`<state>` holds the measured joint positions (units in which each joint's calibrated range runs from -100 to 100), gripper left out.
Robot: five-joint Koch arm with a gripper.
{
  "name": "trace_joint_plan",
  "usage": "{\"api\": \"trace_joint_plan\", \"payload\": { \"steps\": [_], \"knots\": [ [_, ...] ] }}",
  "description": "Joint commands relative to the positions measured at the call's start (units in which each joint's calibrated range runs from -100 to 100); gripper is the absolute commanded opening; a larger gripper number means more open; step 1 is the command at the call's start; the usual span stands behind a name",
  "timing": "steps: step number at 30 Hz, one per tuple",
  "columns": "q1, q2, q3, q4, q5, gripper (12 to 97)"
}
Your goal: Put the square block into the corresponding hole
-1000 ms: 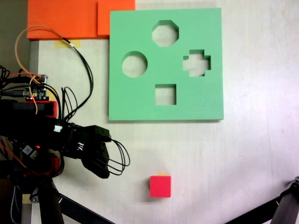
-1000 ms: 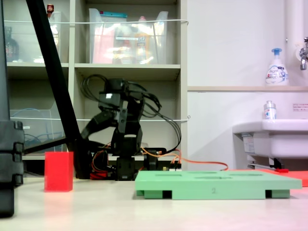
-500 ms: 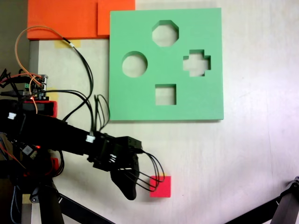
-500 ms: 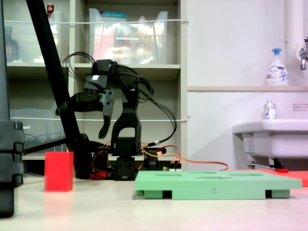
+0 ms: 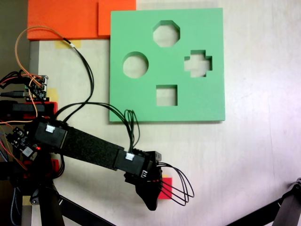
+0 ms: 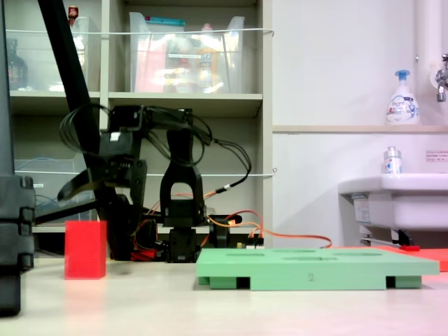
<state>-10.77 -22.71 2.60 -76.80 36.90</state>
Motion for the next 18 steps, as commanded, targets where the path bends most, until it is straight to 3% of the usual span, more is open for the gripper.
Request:
{"api": "trace_joint_plan", "payload": {
  "steps": [1, 18],
  "knots": [
    [-0.59, 1.90, 4.18, 0.49, -0.98, 84.8],
    [-2.15, 10.84, 4.18, 6.26, -1.81, 84.0]
  ]
}}
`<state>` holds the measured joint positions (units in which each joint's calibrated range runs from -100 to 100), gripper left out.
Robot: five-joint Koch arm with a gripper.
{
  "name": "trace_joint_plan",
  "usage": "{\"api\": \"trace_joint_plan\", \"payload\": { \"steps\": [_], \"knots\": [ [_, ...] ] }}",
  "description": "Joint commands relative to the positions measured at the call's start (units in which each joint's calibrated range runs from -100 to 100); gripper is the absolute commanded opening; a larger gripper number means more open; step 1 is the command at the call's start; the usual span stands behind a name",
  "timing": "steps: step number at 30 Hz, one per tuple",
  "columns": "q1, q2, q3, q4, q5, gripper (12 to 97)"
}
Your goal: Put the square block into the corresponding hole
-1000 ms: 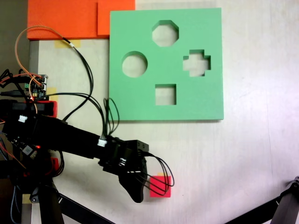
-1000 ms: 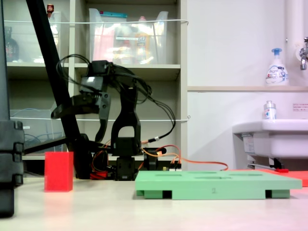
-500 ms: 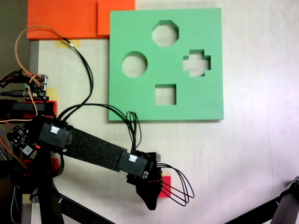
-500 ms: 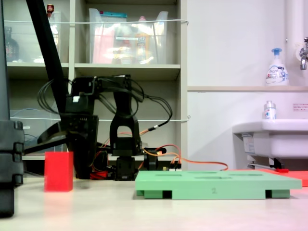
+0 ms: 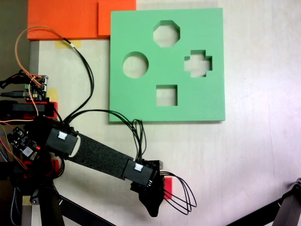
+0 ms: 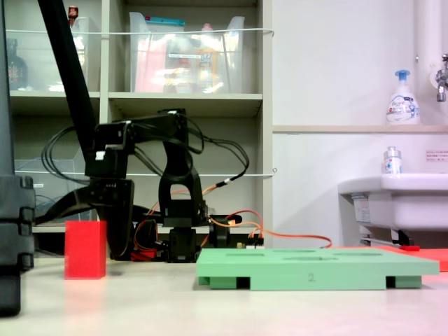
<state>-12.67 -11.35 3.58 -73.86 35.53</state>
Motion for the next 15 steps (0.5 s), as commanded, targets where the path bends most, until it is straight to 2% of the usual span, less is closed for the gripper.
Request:
{"api": "trace_joint_plan", "payload": {
  "steps": [1, 4, 7, 10, 12, 15],
  "knots": [
    [-0.24, 0.04, 3.20, 3.52, -0.44, 84.0],
    [-0.24, 1.02, 3.10, 4.77, -0.44, 83.6],
    [-0.24, 1.16, 3.10, 5.35, -0.44, 70.3],
    [-0.44, 1.86, 3.10, 5.35, -0.44, 53.2],
    [-0.49, 2.70, 3.10, 5.35, -0.44, 46.9],
    [-0.54, 3.39, 2.90, 5.06, -0.29, 41.9]
  ]
}}
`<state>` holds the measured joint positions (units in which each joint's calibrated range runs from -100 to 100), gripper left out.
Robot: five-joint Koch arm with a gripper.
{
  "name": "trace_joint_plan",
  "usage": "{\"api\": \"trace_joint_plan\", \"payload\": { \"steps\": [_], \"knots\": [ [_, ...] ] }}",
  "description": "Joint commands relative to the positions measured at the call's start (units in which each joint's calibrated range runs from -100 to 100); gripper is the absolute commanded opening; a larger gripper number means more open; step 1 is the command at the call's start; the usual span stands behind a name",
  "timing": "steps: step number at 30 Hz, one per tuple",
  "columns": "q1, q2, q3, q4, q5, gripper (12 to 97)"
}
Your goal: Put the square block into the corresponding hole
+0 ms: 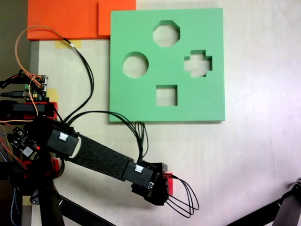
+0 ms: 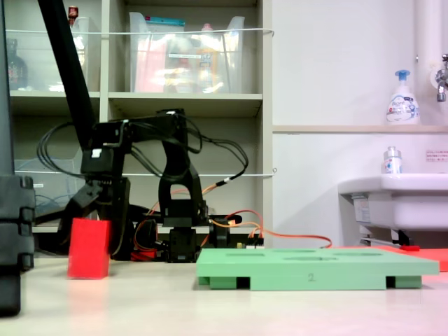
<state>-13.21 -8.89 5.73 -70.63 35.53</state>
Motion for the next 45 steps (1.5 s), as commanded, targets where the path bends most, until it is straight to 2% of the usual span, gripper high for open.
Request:
{"api": "trace_joint_plan", "payload": {
  "steps": [1, 8, 19, 32, 39, 45],
  "knots": [
    [0.00, 0.93, 0.65, 1.45, -0.24, 39.5],
    [-0.73, 0.93, -2.94, -1.06, 2.25, 25.0],
    [-0.73, -0.88, -2.84, -6.64, 3.03, 25.0],
    [0.44, -20.86, -2.74, -17.04, 3.61, 25.2],
    [4.64, -36.08, -2.54, -22.92, 6.40, 25.4],
    [12.06, -41.39, -2.14, -24.27, 11.53, 25.6]
  ]
}}
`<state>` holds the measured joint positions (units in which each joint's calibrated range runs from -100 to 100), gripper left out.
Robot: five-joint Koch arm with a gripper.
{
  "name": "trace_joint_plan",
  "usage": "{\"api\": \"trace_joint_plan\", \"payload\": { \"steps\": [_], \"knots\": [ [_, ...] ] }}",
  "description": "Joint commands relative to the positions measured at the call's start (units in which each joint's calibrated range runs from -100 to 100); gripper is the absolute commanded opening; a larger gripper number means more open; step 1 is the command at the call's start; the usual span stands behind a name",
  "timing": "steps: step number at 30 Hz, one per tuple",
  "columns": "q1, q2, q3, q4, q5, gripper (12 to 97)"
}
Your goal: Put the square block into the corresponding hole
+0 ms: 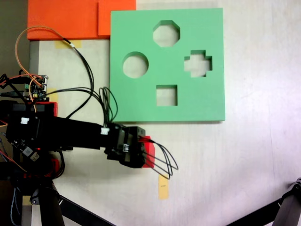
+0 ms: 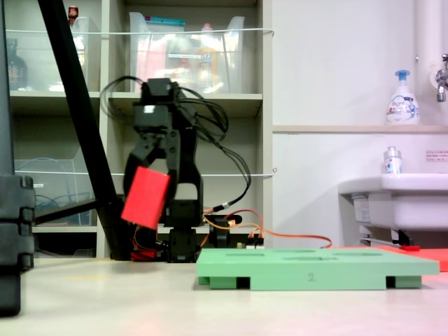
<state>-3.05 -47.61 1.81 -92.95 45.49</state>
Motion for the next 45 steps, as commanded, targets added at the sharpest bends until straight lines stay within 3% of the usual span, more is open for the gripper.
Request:
{"api": "trace_joint_plan", "payload": {
  "steps": [1, 11, 18, 45],
  "knots": [
    [3.27, -2.67, 2.27, -1.94, 2.44, 25.6],
    [14.11, 14.65, 18.23, -1.75, 10.79, 25.4],
    [15.09, 31.96, 31.29, -1.85, 11.48, 25.4],
    [16.90, 44.39, 33.38, -0.79, 17.09, 25.6]
  ]
}}
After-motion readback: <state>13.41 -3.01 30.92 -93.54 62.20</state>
